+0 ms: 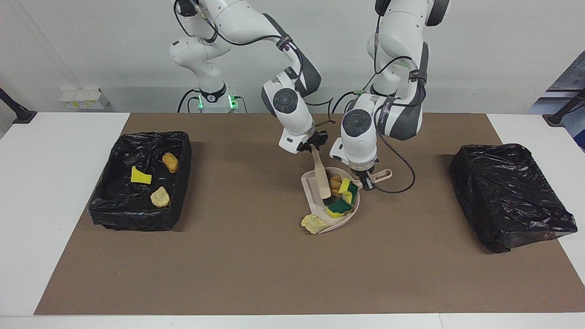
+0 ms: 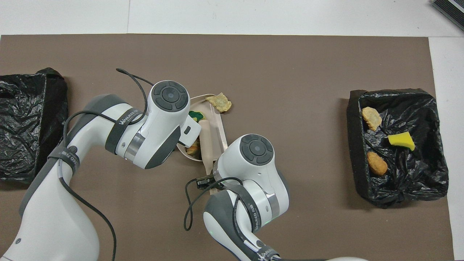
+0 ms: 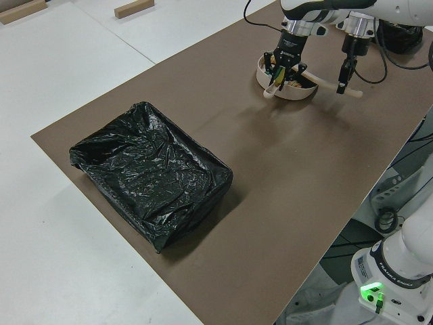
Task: Sweep and dump trash in bin
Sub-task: 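Push the last pieces into the dustpan with the brush in the right gripper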
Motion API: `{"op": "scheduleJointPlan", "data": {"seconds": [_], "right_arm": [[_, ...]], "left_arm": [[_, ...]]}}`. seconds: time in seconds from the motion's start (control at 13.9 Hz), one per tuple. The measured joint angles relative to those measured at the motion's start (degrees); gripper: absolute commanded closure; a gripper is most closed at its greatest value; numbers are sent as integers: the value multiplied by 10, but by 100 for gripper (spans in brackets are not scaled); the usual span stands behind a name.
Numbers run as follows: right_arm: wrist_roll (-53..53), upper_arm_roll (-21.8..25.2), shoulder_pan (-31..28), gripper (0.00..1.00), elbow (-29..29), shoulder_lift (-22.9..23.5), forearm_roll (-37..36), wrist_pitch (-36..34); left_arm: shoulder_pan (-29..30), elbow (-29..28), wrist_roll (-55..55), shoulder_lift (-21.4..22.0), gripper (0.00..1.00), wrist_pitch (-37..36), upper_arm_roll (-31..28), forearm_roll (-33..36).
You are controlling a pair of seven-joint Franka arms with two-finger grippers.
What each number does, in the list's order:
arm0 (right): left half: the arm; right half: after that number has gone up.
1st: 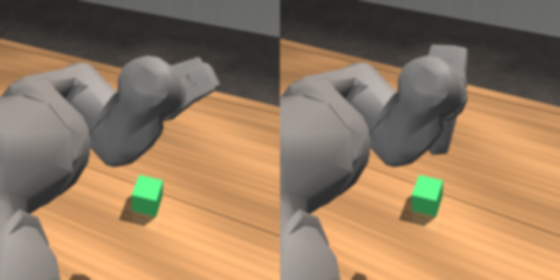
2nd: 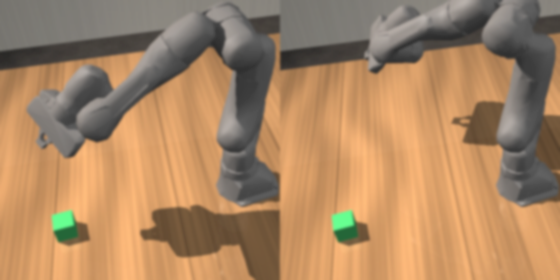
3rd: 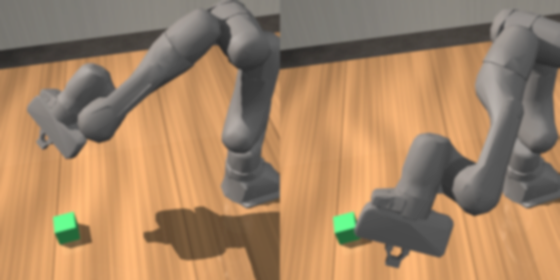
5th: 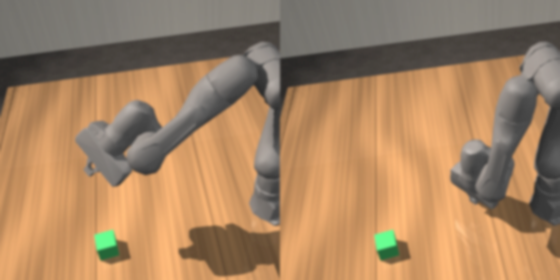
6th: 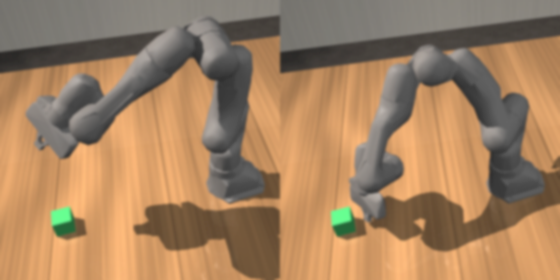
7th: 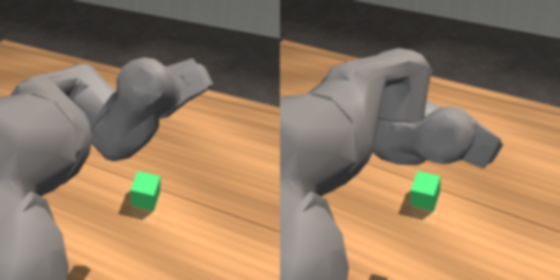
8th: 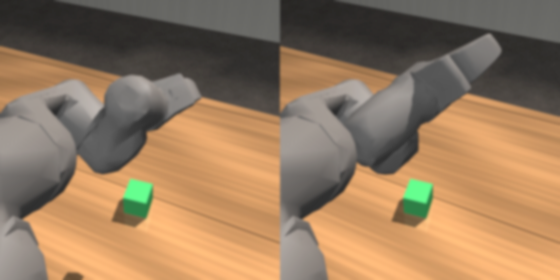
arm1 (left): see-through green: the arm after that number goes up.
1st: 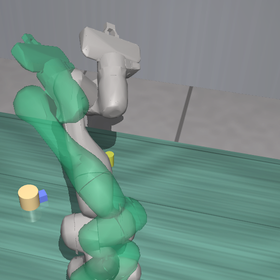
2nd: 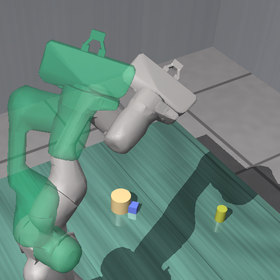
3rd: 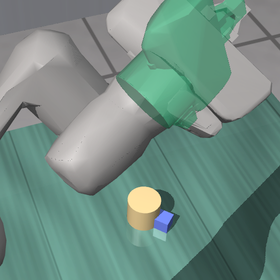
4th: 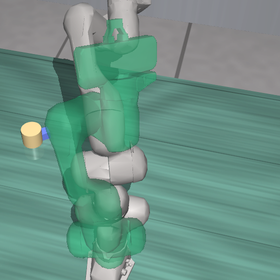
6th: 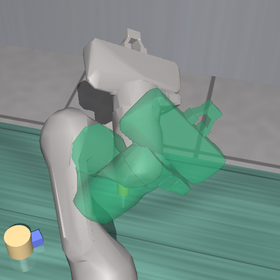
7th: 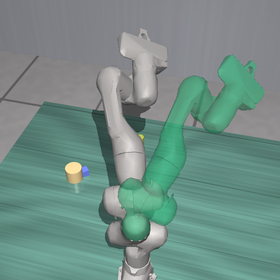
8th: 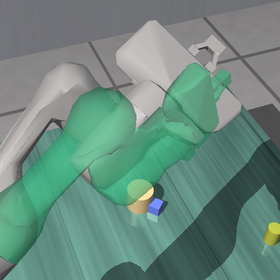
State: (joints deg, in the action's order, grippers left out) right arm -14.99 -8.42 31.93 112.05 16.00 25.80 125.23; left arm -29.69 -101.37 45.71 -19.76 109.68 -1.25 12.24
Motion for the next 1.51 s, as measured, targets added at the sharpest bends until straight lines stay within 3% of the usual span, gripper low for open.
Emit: {"op": "scheduleJointPlan", "data": {"seconds": [0.29,0.43,0.65,0.87,1.23,1.51], "right_arm": [[0,6,-22,100,-10,-45,-10,-102],[1,7,-51,100,-13,-69,-72,-147],[20,7,-83,100,-36,-68,-170,-188],[75,8,-124,100,-79,-32,-204,-199],[80,5,-117,100,-195,104,-213,-197],[80,-16,-94,100,-205,115,-211,-198]], "left_arm": [[0,0,0,0,100,1,0,0],[0,-1,0,0,100,5,0,0],[0,-2,0,0,100,10,0,-1],[1,-2,0,0,100,20,0,-1],[1,-3,0,0,100,18,0,-1],[1,-3,0,0,100,17,0,-1]]}}
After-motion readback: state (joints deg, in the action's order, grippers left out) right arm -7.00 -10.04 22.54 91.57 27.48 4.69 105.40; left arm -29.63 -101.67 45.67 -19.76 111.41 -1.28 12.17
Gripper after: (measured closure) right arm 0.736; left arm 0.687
